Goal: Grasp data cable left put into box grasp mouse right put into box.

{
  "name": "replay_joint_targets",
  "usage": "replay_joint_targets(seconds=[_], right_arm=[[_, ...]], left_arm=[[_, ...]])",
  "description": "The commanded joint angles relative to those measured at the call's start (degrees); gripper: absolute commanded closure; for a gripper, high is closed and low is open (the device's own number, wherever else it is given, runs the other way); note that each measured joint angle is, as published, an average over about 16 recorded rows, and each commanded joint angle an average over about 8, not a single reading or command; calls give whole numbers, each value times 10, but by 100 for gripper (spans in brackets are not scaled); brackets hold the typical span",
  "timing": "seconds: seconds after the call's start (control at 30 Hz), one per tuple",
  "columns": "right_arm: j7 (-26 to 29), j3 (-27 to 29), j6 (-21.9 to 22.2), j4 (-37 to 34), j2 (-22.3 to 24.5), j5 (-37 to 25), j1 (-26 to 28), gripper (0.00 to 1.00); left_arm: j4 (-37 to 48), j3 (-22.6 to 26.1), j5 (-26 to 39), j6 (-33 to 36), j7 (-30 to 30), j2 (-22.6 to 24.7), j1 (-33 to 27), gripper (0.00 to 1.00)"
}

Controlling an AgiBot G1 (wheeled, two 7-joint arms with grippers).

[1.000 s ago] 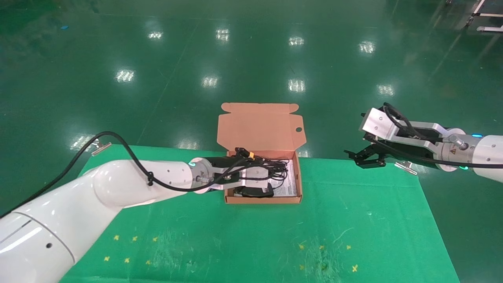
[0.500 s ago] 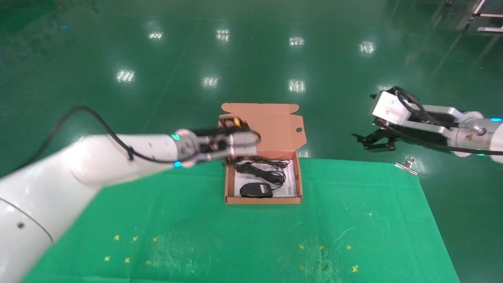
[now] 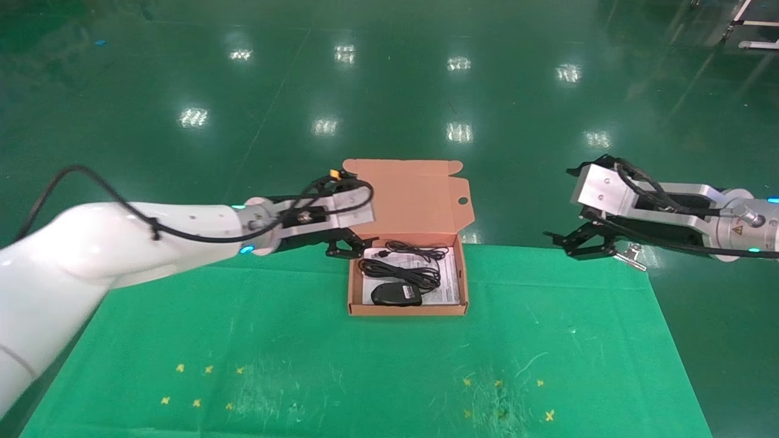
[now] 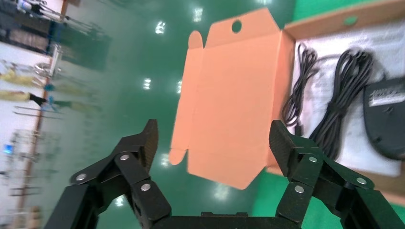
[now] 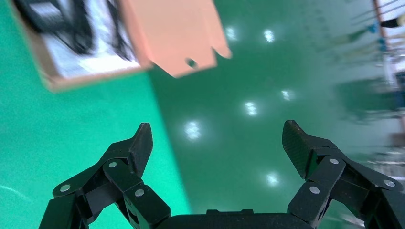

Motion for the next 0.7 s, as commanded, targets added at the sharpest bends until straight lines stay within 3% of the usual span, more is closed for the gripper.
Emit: replay_joint_targets(seconds=[0.03,0.7], right_arm=[[2,12,-15,5,2,18,-10,0],[21,130,-161,54,25,190,-111,0]], left_arm=[[-13,-15,-17,19,-8,-14,10,0],[-141,-158,-181,206,-87,-149,113,0]])
